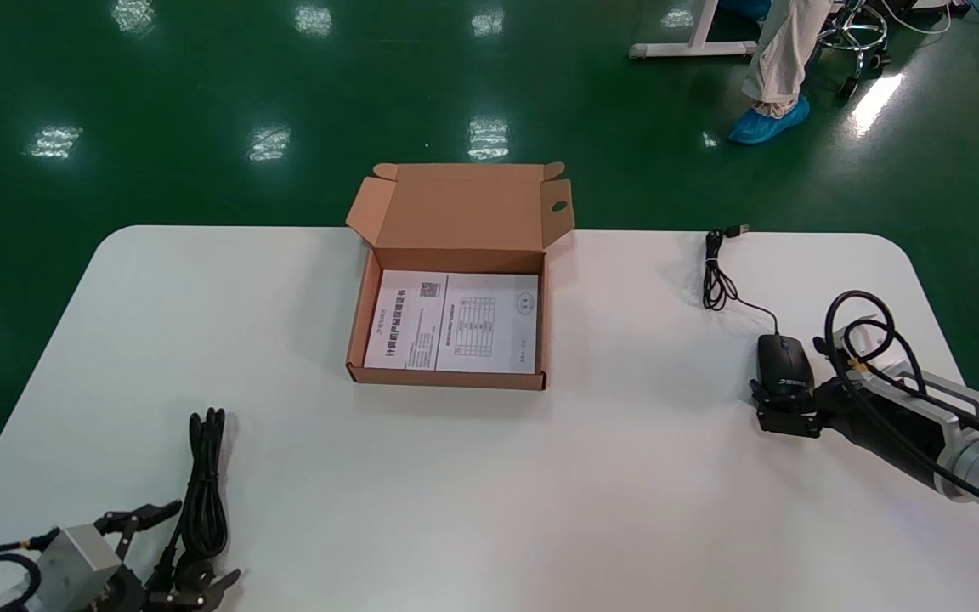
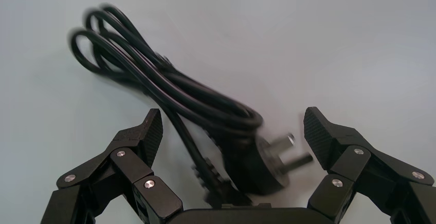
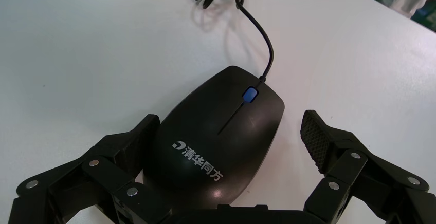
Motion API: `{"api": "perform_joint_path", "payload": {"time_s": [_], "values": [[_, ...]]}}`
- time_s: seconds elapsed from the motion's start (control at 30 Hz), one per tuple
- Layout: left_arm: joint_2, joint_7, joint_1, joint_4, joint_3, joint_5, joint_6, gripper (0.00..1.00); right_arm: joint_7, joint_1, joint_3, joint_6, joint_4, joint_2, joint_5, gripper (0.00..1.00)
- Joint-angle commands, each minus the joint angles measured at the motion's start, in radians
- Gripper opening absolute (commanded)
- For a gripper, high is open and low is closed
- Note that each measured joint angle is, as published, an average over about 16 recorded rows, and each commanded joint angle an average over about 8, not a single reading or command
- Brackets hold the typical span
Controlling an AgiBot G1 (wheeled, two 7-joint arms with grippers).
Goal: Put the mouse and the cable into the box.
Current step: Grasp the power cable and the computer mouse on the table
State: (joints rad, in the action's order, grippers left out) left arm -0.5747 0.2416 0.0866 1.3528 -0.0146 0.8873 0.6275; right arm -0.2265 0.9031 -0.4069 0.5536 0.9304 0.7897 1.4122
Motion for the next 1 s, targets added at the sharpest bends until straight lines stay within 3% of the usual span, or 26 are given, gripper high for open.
{"api": "perform_joint_path", "payload": {"time_s": [0.03, 0.2, 0.27, 0.4, 0.47, 0.5, 0.67, 0.7, 1.0], "values": [[0.000, -0.007, 0.001, -0.001, -0.012, 0.011, -0.008, 1.00, -0.010, 0.001, -0.003, -0.002, -0.004, 0.001, 0.003, 1.00], [0.002, -0.032, -0.006, -0.001, -0.024, 0.021, -0.038, 1.00, -0.033, 0.008, -0.010, -0.002, -0.004, 0.000, 0.012, 0.96], [0.002, -0.039, -0.007, -0.002, -0.027, 0.023, -0.047, 1.00, -0.037, 0.010, -0.011, -0.003, -0.003, 0.000, 0.014, 0.79], [0.002, -0.044, -0.009, -0.003, -0.029, 0.024, -0.055, 1.00, -0.040, 0.012, -0.011, -0.004, -0.001, 0.000, 0.015, 0.29], [0.002, -0.042, -0.009, -0.003, -0.029, 0.024, -0.055, 0.82, -0.040, 0.012, -0.012, -0.004, -0.001, 0.000, 0.016, 0.08], [0.002, -0.041, -0.009, -0.003, -0.029, 0.024, -0.055, 0.70, -0.040, 0.012, -0.012, -0.004, -0.001, 0.000, 0.016, 0.03], [0.002, -0.038, -0.008, -0.003, -0.028, 0.024, -0.051, 0.08, -0.038, 0.011, -0.012, -0.003, -0.002, 0.000, 0.015, 0.00], [0.002, -0.037, -0.008, -0.003, -0.027, 0.024, -0.051, 0.03, -0.038, 0.011, -0.012, -0.002, -0.002, 0.000, 0.015, 0.00], [0.003, -0.035, -0.008, -0.003, -0.026, 0.024, -0.043, 0.00, -0.036, 0.009, -0.012, -0.001, -0.003, 0.000, 0.015, 0.00]]}}
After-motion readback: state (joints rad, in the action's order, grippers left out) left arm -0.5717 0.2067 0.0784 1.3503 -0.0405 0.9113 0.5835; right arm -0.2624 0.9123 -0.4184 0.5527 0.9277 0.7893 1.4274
